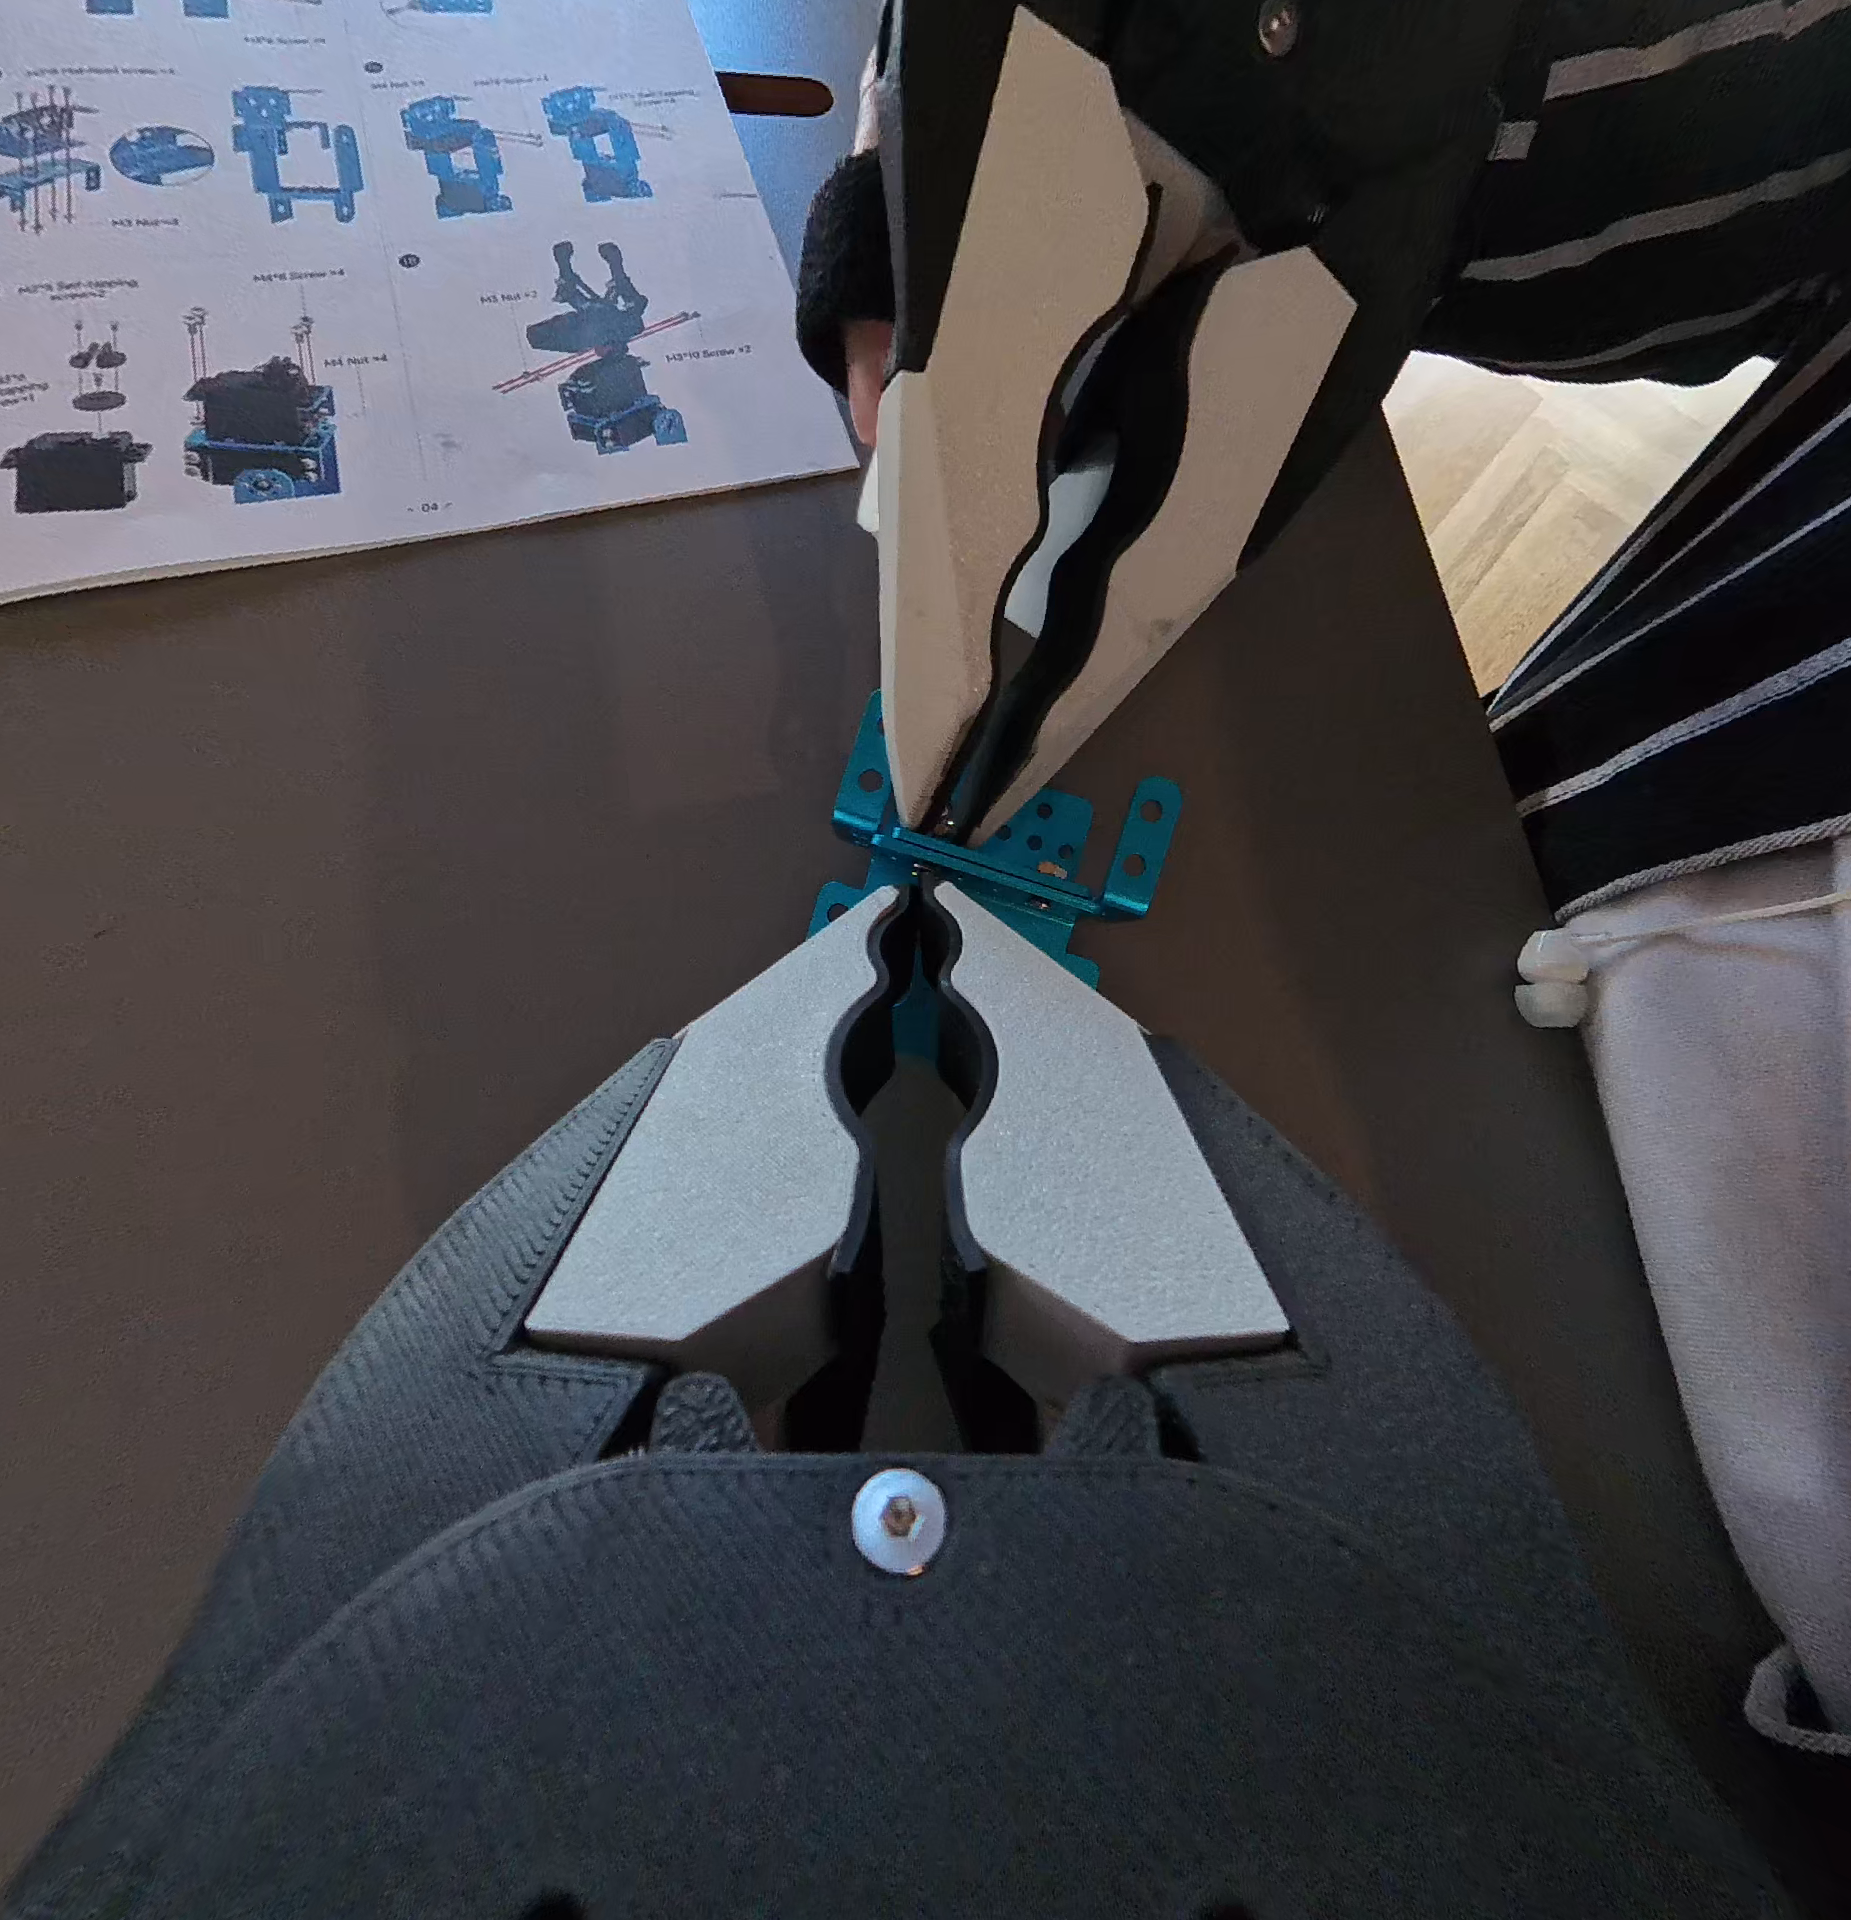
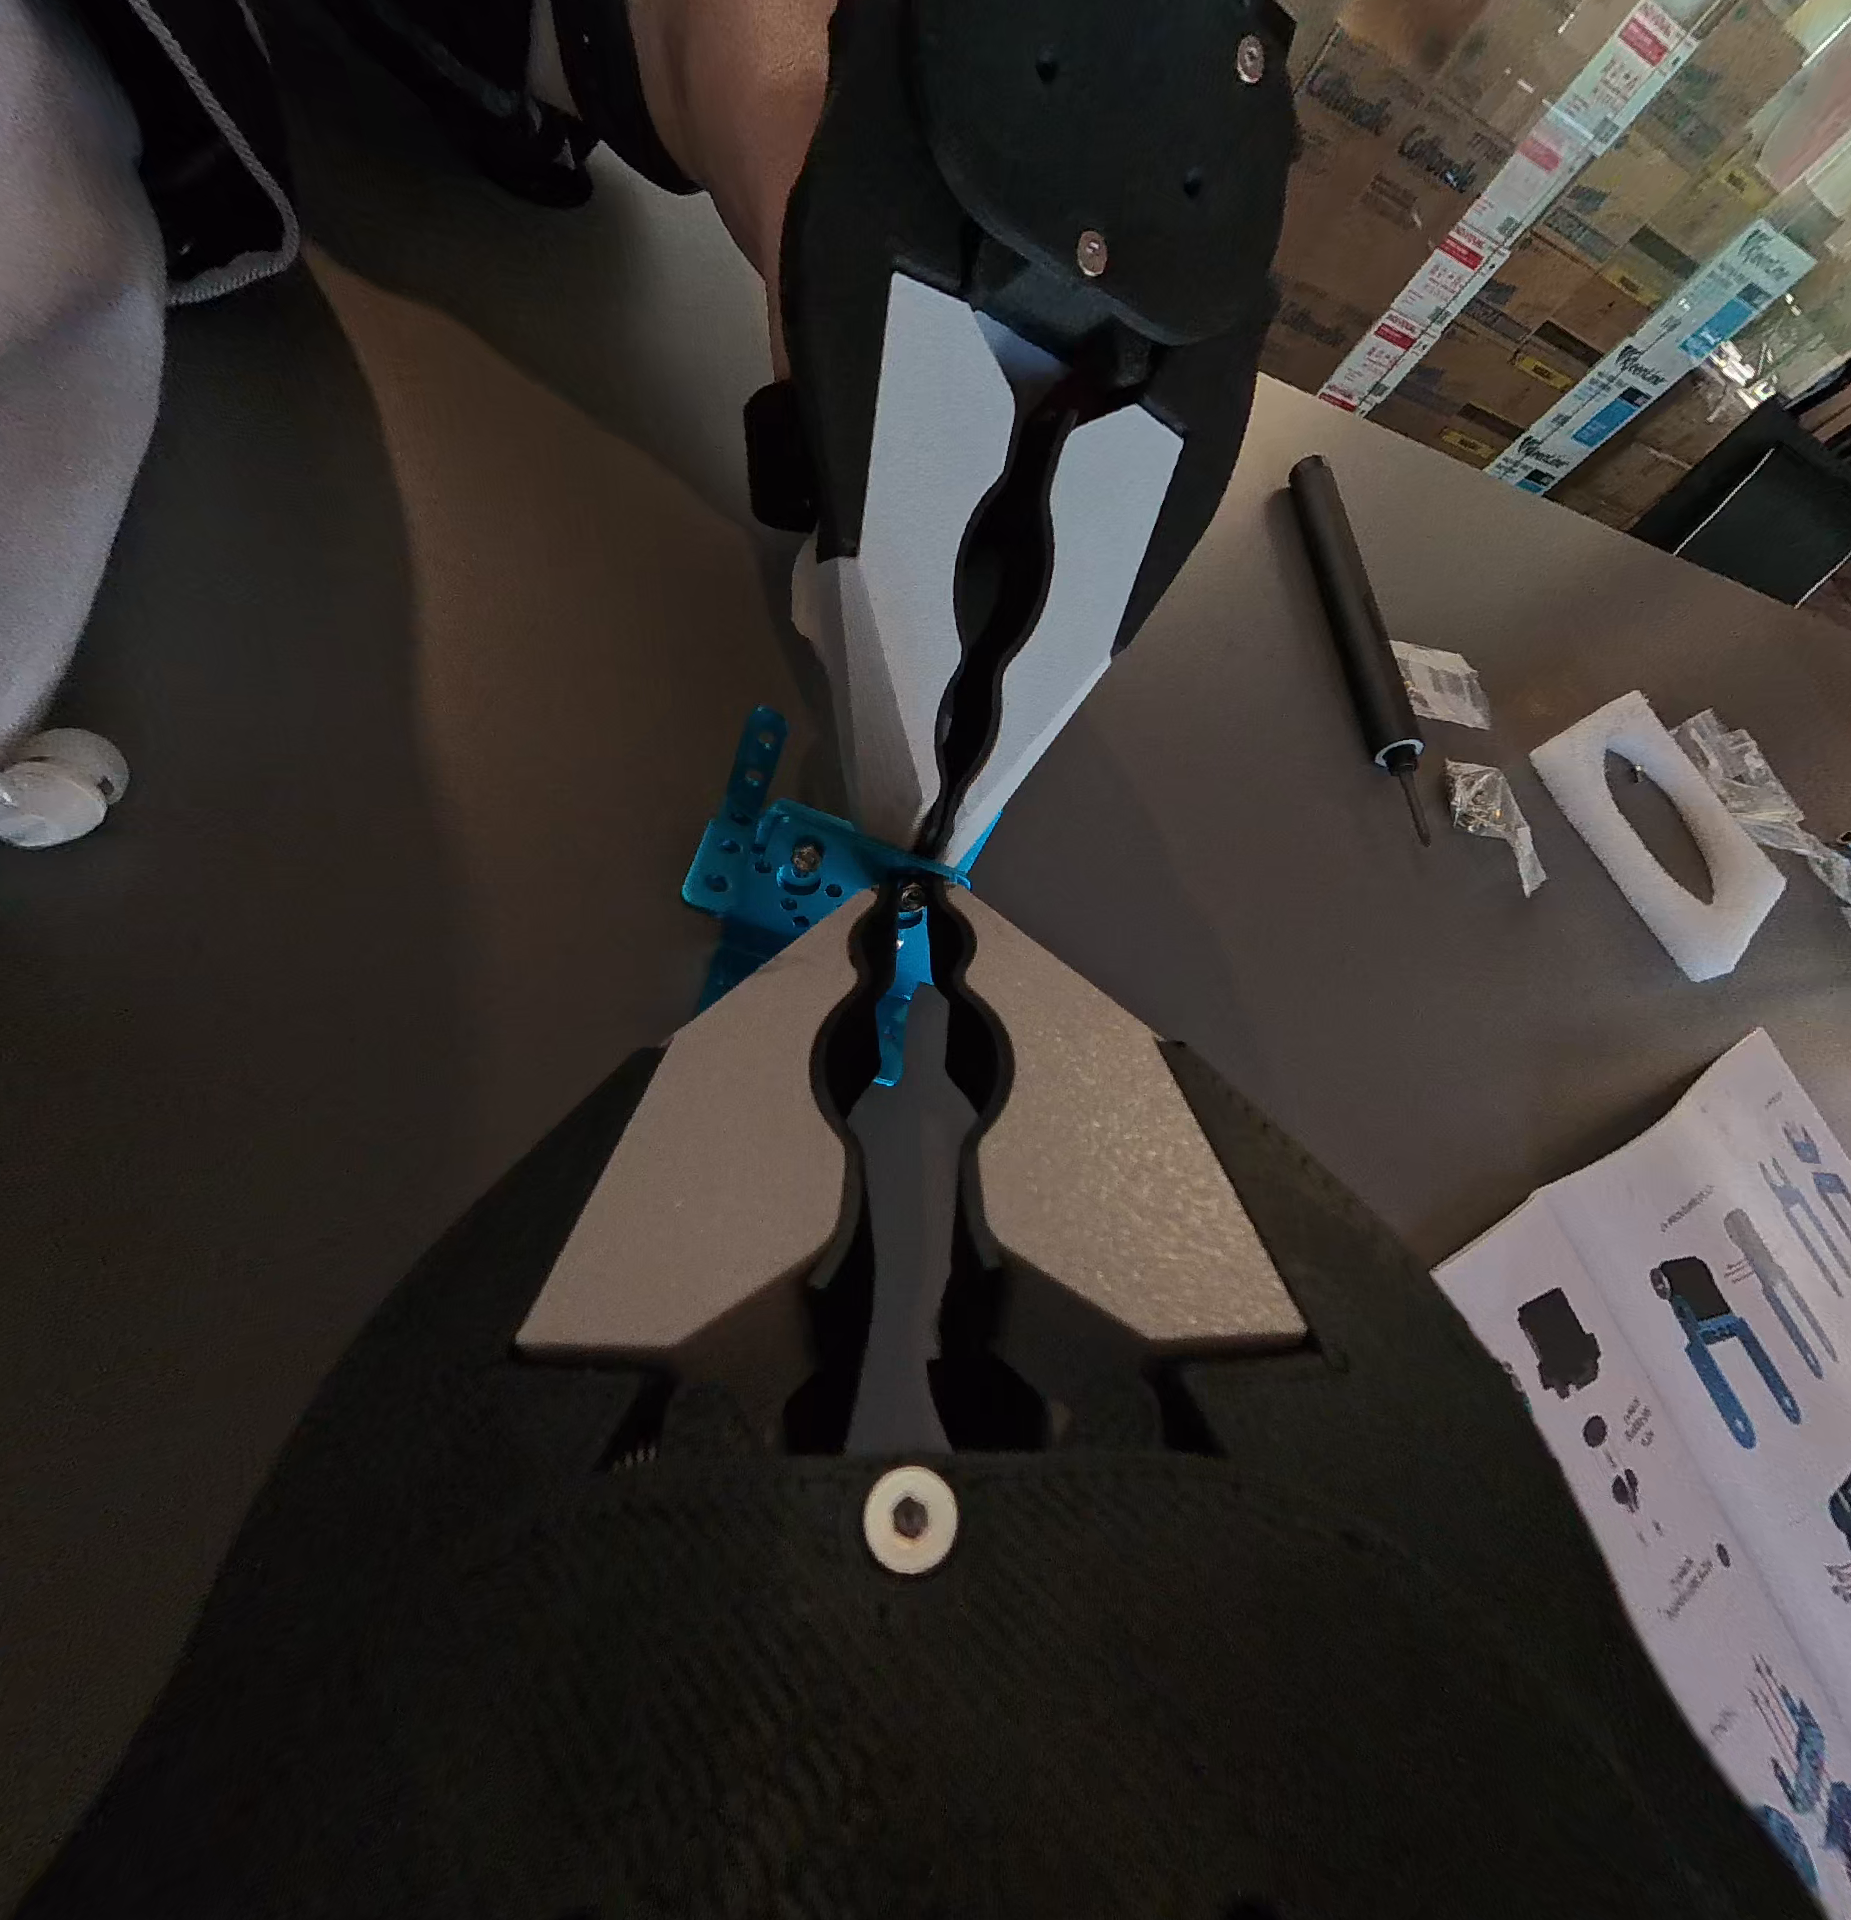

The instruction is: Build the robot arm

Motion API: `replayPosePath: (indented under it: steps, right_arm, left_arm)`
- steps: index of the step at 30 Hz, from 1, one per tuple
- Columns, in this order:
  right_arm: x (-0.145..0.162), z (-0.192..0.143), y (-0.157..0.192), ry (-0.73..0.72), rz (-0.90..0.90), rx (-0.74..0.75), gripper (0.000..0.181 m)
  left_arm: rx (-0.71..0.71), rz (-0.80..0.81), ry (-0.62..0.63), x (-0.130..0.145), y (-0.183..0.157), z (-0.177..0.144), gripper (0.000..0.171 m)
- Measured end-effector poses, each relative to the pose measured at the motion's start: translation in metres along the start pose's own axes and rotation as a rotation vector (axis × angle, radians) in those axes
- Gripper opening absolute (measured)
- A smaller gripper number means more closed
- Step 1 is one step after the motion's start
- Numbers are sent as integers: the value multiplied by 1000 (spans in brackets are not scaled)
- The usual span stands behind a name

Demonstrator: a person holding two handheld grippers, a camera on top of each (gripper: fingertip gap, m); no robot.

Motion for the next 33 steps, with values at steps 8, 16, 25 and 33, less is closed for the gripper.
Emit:
replayPosePath:
  steps: [8, 16, 25, 33]
  right_arm:
    - [2, -3, 0, -29, -31, 32, 5]
    - [1, -8, -1, -54, 69, -5, 5]
    - [4, -12, -4, -50, 119, 19, 5]
    - [7, -9, 0, -20, 109, 42, 5]
  left_arm:
    - [12, 0, -1, 0, -1, 3, 0]
    - [13, 4, 0, -1, -2, 4, 0]
    - [11, 9, -6, -1, 0, 5, 0]
    - [-105, 215, 112, -1, 0, 7, 0]
Point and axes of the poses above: each gripper's, where its closed fingertips meet, z out along the fingers, x out of its underside, y = z × x across the jaws, the point moved 5 cm from there along -z, back along the fingers, and after that the axes turned 11 degrees about x, right-handed, at the moved point
